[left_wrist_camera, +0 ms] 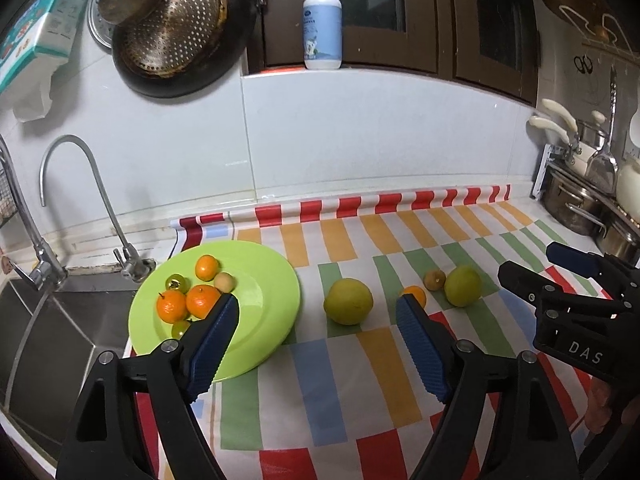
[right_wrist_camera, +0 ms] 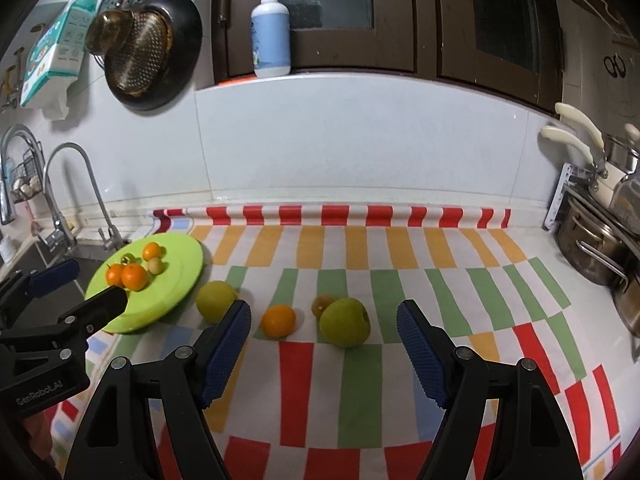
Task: Organize fruits
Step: 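Lift both tools away from the plate toward the remaining fruits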
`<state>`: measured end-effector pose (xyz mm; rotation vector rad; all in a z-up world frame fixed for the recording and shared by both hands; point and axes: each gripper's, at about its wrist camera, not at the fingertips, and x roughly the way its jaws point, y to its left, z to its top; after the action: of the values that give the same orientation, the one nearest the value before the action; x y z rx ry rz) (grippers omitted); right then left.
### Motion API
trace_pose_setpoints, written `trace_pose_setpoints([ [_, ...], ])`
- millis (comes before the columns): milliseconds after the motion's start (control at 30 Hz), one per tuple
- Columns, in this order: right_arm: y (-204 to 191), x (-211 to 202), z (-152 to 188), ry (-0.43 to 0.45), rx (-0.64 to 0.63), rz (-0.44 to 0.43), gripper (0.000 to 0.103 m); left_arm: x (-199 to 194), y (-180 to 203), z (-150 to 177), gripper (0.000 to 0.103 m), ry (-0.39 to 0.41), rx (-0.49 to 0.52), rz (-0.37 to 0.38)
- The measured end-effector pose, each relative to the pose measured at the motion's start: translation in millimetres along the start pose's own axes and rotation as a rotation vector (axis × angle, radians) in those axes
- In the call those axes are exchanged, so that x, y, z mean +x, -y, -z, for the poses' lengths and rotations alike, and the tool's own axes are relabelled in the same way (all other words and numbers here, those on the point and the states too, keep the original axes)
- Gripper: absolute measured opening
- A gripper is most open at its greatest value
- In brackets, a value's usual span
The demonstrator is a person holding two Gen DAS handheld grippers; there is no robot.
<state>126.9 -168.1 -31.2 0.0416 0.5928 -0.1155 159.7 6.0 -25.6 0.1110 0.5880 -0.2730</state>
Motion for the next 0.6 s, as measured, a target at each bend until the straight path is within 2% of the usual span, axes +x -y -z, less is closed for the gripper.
trace_pose_setpoints([
  [600,15,65,20,-0.137,0.032,0.003,0.076,70,17,15,0.081,-0.097,0.111,0.025],
])
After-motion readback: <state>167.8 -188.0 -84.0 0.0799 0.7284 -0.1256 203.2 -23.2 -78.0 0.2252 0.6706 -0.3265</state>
